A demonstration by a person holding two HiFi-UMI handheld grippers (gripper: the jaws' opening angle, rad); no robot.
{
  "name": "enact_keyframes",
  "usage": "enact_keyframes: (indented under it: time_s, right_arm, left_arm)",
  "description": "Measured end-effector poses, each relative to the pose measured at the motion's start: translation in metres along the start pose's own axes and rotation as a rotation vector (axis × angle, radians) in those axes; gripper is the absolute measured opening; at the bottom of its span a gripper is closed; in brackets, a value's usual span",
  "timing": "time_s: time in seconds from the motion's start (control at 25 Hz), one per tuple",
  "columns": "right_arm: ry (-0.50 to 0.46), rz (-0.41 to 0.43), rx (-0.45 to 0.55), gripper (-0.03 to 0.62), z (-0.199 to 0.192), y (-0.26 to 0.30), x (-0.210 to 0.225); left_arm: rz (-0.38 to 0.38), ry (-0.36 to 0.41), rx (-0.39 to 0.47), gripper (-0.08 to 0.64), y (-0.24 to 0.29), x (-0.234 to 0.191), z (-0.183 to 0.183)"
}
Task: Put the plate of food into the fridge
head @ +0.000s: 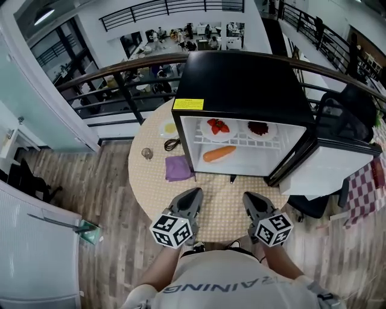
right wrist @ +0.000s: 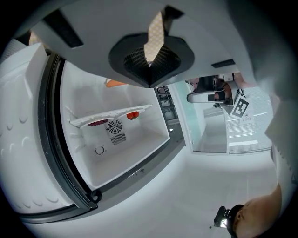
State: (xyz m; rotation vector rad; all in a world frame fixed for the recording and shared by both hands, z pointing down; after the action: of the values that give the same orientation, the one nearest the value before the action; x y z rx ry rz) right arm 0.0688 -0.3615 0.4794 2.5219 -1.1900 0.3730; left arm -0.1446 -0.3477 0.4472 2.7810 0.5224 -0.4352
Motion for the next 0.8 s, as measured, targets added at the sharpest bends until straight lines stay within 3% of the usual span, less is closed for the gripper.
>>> enact_keyframes:
  time_s: [0.12, 0.8]
  right_arm:
    - [-0.018, -0.003, 0.010, 0.022, 0.007, -0.003, 0.001]
    - [-0.010, 0.022, -0.001, 0.021, 0.008, -0.015, 0.000]
  left_arm:
    - [-0.008, -0.031, 0.010, 0.009, 0.001, 0.005, 0.004]
    - [-0.013, -0.046, -0.018, 0.009, 0.012, 0.014, 0.001]
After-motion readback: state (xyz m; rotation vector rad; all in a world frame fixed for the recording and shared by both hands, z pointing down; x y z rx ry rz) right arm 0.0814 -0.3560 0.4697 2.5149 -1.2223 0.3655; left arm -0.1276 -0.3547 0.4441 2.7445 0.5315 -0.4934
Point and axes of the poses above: the fingertips, and each gripper's own axes: y forward along the fingers, x to its right, z out of its top, the point moved 5 cm from there along -y, backward along the fingers, and after that the axes turned 8 degrees about z, right-handed, at the moved point
